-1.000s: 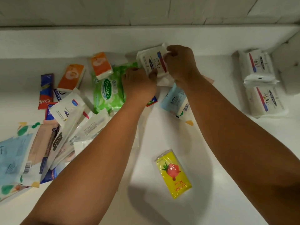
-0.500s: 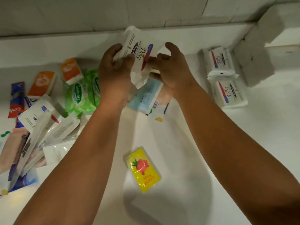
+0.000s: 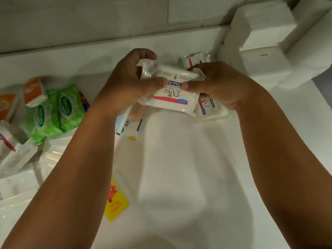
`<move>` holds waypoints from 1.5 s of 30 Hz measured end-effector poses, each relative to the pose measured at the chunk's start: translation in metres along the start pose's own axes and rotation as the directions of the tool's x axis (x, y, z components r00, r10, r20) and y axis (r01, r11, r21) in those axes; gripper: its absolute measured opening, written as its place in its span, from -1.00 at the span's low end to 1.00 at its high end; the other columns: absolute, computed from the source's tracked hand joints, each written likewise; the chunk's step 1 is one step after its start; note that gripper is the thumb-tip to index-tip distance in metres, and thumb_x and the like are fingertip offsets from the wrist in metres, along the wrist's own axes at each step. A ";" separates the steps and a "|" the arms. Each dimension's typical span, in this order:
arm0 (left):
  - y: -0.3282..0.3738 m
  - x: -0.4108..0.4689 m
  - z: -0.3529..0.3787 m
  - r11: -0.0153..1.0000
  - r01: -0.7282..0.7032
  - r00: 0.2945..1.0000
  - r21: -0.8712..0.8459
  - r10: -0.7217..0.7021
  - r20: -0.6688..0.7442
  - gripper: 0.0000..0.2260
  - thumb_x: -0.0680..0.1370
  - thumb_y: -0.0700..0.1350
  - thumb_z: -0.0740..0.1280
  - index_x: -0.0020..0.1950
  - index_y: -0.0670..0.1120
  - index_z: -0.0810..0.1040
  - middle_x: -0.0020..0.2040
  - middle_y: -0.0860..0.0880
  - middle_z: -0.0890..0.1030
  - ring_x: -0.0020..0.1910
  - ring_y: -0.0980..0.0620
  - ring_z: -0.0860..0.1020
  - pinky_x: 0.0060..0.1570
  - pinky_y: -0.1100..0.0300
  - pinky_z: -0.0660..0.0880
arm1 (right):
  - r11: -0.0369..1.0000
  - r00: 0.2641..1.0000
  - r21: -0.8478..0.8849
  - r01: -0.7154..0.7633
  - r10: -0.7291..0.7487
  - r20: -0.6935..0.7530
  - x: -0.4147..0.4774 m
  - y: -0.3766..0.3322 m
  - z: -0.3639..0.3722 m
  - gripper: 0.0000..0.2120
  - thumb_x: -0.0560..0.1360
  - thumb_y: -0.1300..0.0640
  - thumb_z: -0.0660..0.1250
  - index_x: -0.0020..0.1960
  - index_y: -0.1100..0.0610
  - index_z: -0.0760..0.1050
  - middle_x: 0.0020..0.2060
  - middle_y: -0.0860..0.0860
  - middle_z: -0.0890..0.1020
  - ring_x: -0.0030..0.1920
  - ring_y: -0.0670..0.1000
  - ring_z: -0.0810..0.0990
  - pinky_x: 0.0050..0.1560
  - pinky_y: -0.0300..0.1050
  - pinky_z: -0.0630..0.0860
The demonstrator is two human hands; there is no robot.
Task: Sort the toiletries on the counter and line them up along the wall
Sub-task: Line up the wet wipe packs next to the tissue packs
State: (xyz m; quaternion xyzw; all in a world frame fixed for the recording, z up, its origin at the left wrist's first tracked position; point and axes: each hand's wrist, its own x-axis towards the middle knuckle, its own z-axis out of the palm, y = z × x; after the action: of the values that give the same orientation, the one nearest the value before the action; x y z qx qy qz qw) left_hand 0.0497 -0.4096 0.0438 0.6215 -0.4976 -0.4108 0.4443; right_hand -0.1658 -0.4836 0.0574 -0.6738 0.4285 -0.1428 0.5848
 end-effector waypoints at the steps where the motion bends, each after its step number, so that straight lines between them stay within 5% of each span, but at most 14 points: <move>1: 0.003 0.006 0.008 0.998 0.005 1.000 -0.069 -0.006 -0.023 -0.55 0.40 -0.18 0.58 0.21 -0.02 0.50 -0.06 -0.05 0.72 -0.11 -0.05 0.71 -0.16 0.01 0.66 | 0.997 1.000 0.080 -0.013 0.013 -0.002 -0.002 0.002 -0.008 -0.77 0.44 0.20 0.47 0.09 0.16 0.60 -0.13 -0.02 0.74 -0.10 -0.04 0.72 -0.15 -0.20 0.63; 5: 0.016 0.035 0.043 0.974 -0.047 0.970 -0.221 -0.008 -0.242 -0.61 0.45 -0.06 0.55 0.18 -0.13 0.52 -0.03 -0.05 0.72 -0.04 -0.03 0.72 -0.07 -0.01 0.66 | 0.895 0.998 0.445 0.002 0.027 -0.058 0.000 0.008 -0.030 -0.62 0.47 0.32 0.39 0.26 0.39 0.43 0.09 0.21 0.66 0.05 0.15 0.69 -0.02 0.06 0.65; 8: 0.018 0.051 0.064 0.864 -0.073 0.969 -0.499 -0.056 -0.240 -0.59 0.56 -0.08 0.44 0.26 -0.33 0.46 0.08 -0.24 0.68 0.05 -0.20 0.69 0.08 -0.19 0.62 | 0.778 0.986 0.623 0.086 0.024 -0.167 0.012 0.016 -0.041 -0.62 0.50 0.35 0.37 0.27 0.40 0.37 0.11 0.24 0.64 0.06 0.20 0.68 0.01 0.12 0.64; 11: 0.010 0.065 0.084 0.917 -0.008 0.967 -0.398 -0.094 -0.236 -0.56 0.54 -0.05 0.45 0.30 -0.29 0.52 0.08 -0.19 0.70 0.01 -0.13 0.71 -0.10 0.03 0.64 | 0.725 0.973 0.677 0.125 0.045 -0.228 0.027 0.026 -0.045 -0.64 0.51 0.32 0.37 0.27 0.38 0.41 0.10 0.23 0.65 0.05 0.19 0.69 0.01 0.06 0.63; 14: -0.004 0.079 0.103 0.974 0.026 0.964 -0.223 -0.084 -0.251 -0.73 0.52 -0.05 0.47 0.16 -0.14 0.68 -0.02 -0.05 0.74 -0.07 0.00 0.72 -0.15 0.09 0.64 | 0.851 0.953 0.518 0.084 0.084 -0.293 0.043 0.035 -0.047 -0.80 0.55 0.22 0.33 0.16 0.24 0.54 0.01 0.15 0.70 -0.02 0.14 0.71 0.01 0.07 0.65; 17: -0.013 0.094 0.111 0.992 0.057 0.953 -0.109 -0.087 -0.291 -0.80 0.53 -0.04 0.47 0.10 -0.09 0.71 -0.05 0.02 0.74 -0.09 0.07 0.72 -0.06 0.05 0.66 | 0.997 0.885 0.047 -0.058 0.073 -0.461 0.058 0.045 -0.047 -0.81 0.51 -0.02 0.25 -0.02 0.00 0.61 -0.14 -0.04 0.71 -0.14 0.03 0.70 -0.08 0.08 0.66; 21: -0.021 0.108 0.123 0.996 0.087 0.946 0.009 -0.080 -0.313 -0.90 0.53 -0.03 0.47 -0.04 -0.03 0.73 -0.18 0.10 0.72 -0.19 0.17 0.70 -0.05 0.12 0.66 | 0.891 0.786 -0.383 -0.243 -0.051 -0.616 0.067 0.064 -0.040 -0.71 0.56 -0.10 0.10 0.11 -0.07 0.54 -0.07 -0.13 0.61 -0.10 -0.06 0.59 -0.20 -0.17 0.48; 25: -0.031 0.114 0.136 0.988 0.147 0.923 0.050 -0.119 -0.365 -0.80 0.51 -0.01 0.48 -0.21 -0.12 0.72 -0.41 0.01 0.63 -0.46 0.12 0.55 -0.35 0.18 0.49 | 0.932 0.844 -0.271 -0.241 0.063 -0.533 0.072 0.070 -0.041 -0.76 0.63 0.02 0.10 0.18 -0.01 0.50 -0.05 -0.11 0.59 -0.13 -0.06 0.57 -0.26 -0.23 0.48; 29: -0.039 0.113 0.144 0.979 0.182 0.902 0.091 -0.130 -0.412 -0.75 0.48 0.05 0.47 -0.23 -0.13 0.72 -0.46 0.01 0.57 -0.46 0.02 0.44 -0.33 0.10 0.41 | 0.956 0.875 -0.207 -0.208 0.087 -0.476 0.073 0.073 -0.043 -0.79 0.65 0.14 0.13 0.23 0.06 0.45 -0.01 -0.08 0.54 -0.10 -0.07 0.54 -0.17 -0.23 0.50; 34: -0.042 0.108 0.149 0.978 0.210 0.889 0.012 -0.185 -0.419 -0.84 0.48 0.08 0.46 -0.15 0.00 0.73 -0.19 0.05 0.73 -0.16 0.06 0.69 0.03 -0.03 0.63 | 0.969 0.864 -0.129 -0.209 0.121 -0.488 0.077 0.074 -0.048 -0.79 0.63 0.12 0.14 0.20 0.01 0.48 -0.02 -0.12 0.56 -0.21 -0.15 0.51 -0.32 -0.30 0.42; 45: -0.033 0.103 0.153 0.970 0.226 0.881 0.089 -0.164 -0.444 -0.77 0.53 0.08 0.41 -0.04 -0.04 0.74 -0.11 0.04 0.74 -0.11 0.07 0.67 0.04 0.06 0.61 | 0.962 0.869 -0.161 -0.222 0.120 -0.479 0.075 0.066 -0.051 -0.79 0.56 0.11 0.17 0.15 -0.03 0.48 0.02 -0.13 0.62 -0.05 -0.11 0.58 -0.22 -0.26 0.47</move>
State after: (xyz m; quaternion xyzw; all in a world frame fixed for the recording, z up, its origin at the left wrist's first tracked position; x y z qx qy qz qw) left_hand -0.0706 -0.5293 -0.0364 0.7734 -0.3482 -0.2696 0.4560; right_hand -0.1842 -0.5701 -0.0115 -0.6372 0.6269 -0.2013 0.4006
